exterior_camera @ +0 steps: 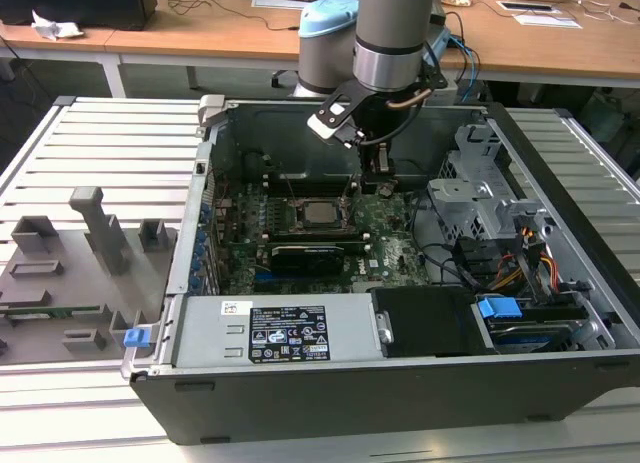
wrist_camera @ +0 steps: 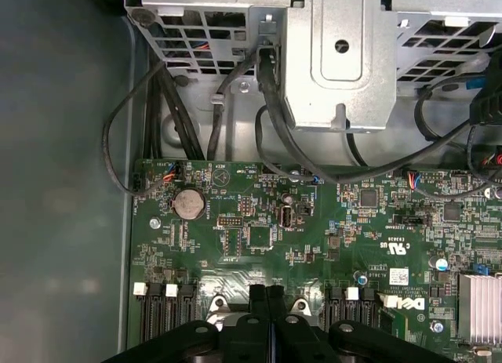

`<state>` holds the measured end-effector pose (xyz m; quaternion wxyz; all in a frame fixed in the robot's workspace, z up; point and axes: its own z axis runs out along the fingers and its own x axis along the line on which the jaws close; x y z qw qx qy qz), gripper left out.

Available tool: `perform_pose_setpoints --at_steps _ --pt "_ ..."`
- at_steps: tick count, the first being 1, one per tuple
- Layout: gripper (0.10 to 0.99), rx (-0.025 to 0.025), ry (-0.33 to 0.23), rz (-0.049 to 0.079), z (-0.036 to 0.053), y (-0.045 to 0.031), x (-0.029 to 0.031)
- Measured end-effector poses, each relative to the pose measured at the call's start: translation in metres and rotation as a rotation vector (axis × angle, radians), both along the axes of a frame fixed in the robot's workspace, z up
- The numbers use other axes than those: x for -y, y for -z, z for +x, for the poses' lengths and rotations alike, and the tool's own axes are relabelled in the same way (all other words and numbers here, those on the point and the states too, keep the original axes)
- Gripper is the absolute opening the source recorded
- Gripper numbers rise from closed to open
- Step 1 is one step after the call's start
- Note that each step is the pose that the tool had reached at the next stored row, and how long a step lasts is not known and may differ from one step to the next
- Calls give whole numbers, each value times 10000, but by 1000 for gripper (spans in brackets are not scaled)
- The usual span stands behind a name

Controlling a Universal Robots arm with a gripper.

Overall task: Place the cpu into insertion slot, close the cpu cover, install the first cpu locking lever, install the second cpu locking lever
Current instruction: 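Close the cpu cover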

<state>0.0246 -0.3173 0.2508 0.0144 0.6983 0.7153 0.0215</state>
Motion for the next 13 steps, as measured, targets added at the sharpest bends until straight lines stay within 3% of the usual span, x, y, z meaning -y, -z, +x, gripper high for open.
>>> perform_pose_setpoints --at_steps 13 --pt "106 0 1 1 -166 42 0"
